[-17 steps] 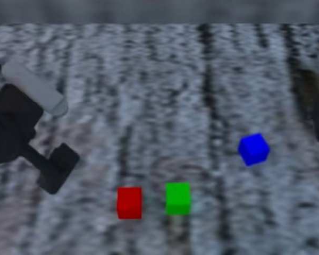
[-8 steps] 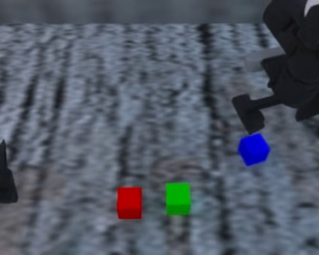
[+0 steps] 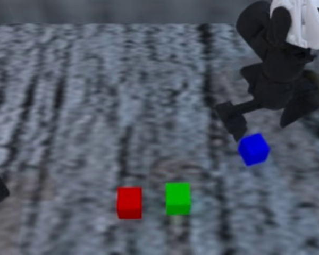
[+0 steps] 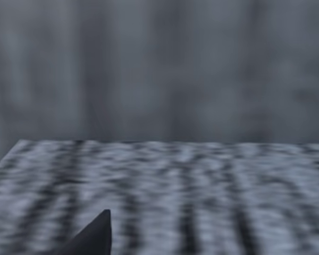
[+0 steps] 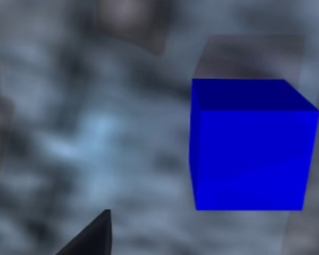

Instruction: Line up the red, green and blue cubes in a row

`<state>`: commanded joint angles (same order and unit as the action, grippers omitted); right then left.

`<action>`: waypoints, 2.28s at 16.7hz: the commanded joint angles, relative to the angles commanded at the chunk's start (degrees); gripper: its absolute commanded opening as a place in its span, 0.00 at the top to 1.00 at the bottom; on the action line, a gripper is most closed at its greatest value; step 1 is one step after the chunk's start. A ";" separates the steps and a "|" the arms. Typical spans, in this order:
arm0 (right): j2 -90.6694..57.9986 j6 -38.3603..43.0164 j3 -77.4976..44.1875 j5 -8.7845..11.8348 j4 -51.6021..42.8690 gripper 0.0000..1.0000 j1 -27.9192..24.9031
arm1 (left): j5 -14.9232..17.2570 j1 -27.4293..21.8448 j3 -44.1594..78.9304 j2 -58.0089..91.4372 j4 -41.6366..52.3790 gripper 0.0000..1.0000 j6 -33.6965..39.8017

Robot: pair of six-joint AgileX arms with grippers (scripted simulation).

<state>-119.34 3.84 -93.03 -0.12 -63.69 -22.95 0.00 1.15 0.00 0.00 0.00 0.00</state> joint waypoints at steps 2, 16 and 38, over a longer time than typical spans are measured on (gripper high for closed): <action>0.14 -0.02 0.16 0.01 0.12 0.00 0.31 | 0.00 0.00 0.00 0.00 0.00 0.00 0.00; -6.20 0.17 9.46 -0.05 15.67 0.00 -0.08 | 0.00 0.00 0.00 0.00 0.00 0.00 0.00; -5.46 0.20 9.29 -0.10 15.42 1.00 0.06 | 0.00 0.00 0.00 0.00 0.00 0.00 0.00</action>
<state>-124.80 4.04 -83.75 -0.21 -48.27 -22.89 0.00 1.15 0.00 0.00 0.00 0.00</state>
